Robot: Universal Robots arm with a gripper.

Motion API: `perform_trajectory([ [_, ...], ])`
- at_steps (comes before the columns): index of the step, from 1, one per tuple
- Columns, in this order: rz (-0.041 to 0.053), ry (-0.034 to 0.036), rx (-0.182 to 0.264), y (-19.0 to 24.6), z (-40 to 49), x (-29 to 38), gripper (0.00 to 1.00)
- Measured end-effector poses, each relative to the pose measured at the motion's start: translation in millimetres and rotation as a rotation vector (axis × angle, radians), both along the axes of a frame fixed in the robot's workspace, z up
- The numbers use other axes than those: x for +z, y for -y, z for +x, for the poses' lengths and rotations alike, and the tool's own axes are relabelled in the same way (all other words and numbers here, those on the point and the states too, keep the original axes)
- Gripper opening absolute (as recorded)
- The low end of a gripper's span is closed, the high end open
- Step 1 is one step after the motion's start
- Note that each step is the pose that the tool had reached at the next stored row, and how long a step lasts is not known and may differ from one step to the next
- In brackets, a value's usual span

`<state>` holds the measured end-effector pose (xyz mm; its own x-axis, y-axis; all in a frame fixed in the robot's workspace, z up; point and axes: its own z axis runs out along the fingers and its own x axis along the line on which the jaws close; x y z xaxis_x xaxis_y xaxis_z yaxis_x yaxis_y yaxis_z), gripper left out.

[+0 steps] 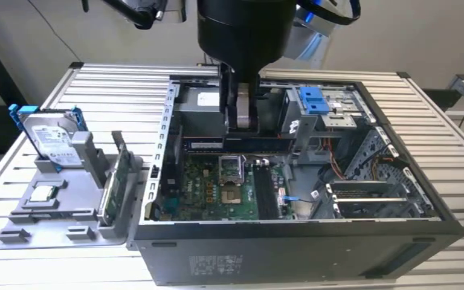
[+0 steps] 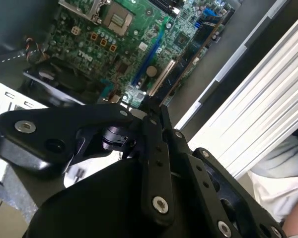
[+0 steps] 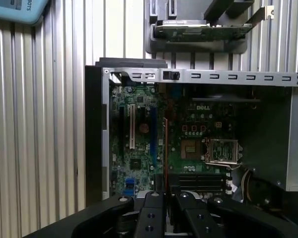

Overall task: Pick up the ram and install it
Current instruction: 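Pick up the ram and move it above insertion slot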

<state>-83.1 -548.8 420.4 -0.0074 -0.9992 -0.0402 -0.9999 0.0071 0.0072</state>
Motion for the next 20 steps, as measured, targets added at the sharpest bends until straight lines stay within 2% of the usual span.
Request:
perform_trajectory([
  [14,-0.0001,0.0000,0.000,0.0,39.7,0.0,0.14],
  [20,-0.0001,0.0000,0.000,0.0,53.5,0.0,0.14],
])
